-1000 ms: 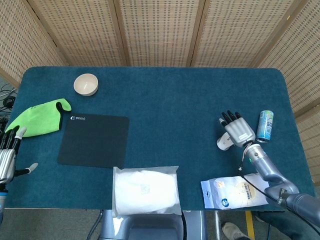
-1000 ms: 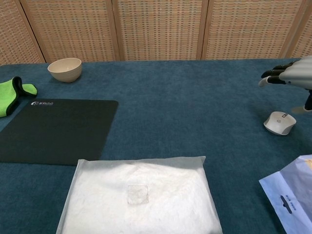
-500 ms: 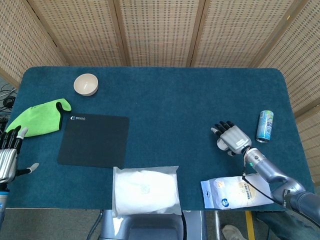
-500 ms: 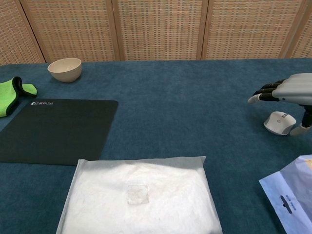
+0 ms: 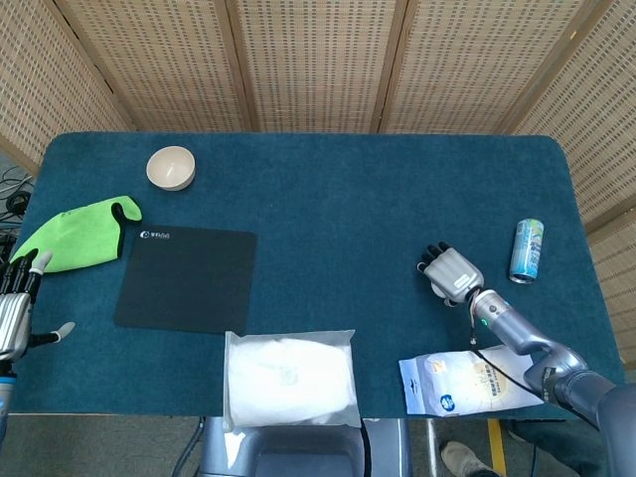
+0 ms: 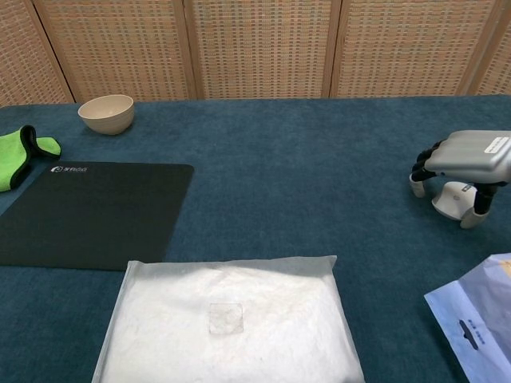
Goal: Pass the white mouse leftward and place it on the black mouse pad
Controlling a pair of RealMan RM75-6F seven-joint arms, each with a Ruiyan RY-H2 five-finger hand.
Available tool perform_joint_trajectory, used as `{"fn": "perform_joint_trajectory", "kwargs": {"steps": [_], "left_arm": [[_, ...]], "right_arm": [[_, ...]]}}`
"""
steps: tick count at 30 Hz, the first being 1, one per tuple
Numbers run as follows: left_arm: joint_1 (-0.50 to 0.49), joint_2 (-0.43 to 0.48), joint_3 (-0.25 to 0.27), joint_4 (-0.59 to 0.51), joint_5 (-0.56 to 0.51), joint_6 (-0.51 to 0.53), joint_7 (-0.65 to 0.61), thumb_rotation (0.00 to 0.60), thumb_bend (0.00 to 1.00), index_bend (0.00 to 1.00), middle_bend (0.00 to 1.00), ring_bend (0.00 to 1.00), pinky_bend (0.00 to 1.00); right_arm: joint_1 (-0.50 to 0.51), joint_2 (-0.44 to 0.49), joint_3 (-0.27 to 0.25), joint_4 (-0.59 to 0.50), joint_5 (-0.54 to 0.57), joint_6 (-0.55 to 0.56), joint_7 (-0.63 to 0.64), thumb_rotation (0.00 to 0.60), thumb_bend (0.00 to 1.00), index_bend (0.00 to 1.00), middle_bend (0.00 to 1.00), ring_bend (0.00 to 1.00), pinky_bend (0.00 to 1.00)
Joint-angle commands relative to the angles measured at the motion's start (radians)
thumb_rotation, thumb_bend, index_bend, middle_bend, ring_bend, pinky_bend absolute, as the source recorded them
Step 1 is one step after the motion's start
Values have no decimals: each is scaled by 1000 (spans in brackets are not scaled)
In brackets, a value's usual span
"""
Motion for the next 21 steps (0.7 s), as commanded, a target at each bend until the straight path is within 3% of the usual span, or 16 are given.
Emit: {"fn": "perform_joint_trajectory", "kwargs": {"steps": [1,3,9,21], "left_arm": [[-2,-1,-1,2,-6,-5,2,600,0,0,0,0,0],[-5,-3,-2,4,-11,-12,4,600,0,0,0,0,0],[-9,-5,-3,7,-19,-19,10,600,0,0,0,0,0],[-16,-8,-6,12,-33,-33,12,600,0,0,0,0,0]], "right_arm": [[4,-14,-15,36,-25,30,1,600,301,413,403,307,301],[5,-18,-28,59,-43,51,13,600,402,448,438,341,349],[9,-28,-66,113,-103,131,57,600,508,485,474,374,385],[82,-44,-140,175,-286,352,41,600,524,489,477,379,389]]}}
